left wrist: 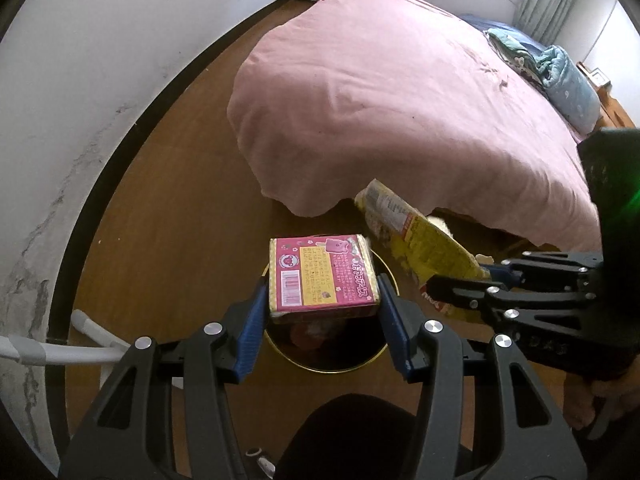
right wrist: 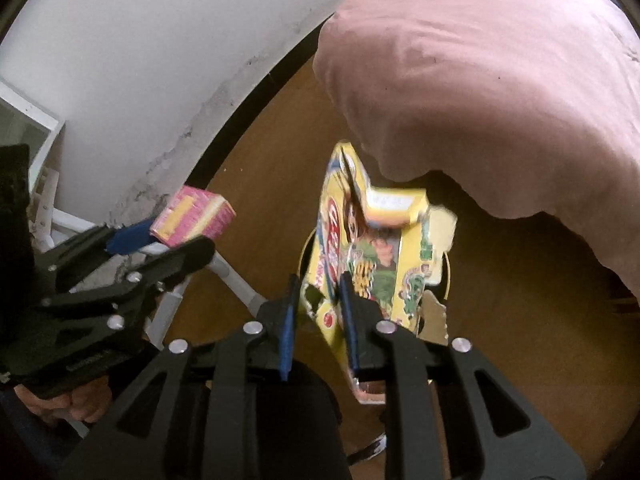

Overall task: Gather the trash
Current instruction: 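Carry both boxes to the black bin and open both grippers, then return to the desk and grasp the blue-trimmed white bag with the right gripper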

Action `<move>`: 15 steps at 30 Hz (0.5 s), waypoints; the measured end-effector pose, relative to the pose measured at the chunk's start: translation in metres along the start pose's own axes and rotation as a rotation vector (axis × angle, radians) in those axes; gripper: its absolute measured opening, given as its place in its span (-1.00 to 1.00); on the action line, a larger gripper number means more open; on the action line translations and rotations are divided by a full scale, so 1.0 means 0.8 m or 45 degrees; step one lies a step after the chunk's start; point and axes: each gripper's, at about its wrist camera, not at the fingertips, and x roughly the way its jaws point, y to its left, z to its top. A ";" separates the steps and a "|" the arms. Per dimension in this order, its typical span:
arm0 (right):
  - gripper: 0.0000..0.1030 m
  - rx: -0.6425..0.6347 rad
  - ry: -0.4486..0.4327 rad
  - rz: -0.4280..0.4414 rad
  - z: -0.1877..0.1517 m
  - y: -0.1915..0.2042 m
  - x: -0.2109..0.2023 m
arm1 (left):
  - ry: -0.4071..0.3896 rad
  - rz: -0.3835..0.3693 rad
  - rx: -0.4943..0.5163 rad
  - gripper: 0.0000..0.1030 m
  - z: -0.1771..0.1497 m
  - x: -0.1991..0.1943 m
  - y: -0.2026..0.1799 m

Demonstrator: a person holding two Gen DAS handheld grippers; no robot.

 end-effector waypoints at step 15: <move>0.52 0.053 -0.198 -0.097 0.003 -0.005 -0.067 | -0.117 0.028 -0.002 0.75 -0.012 -0.096 -0.008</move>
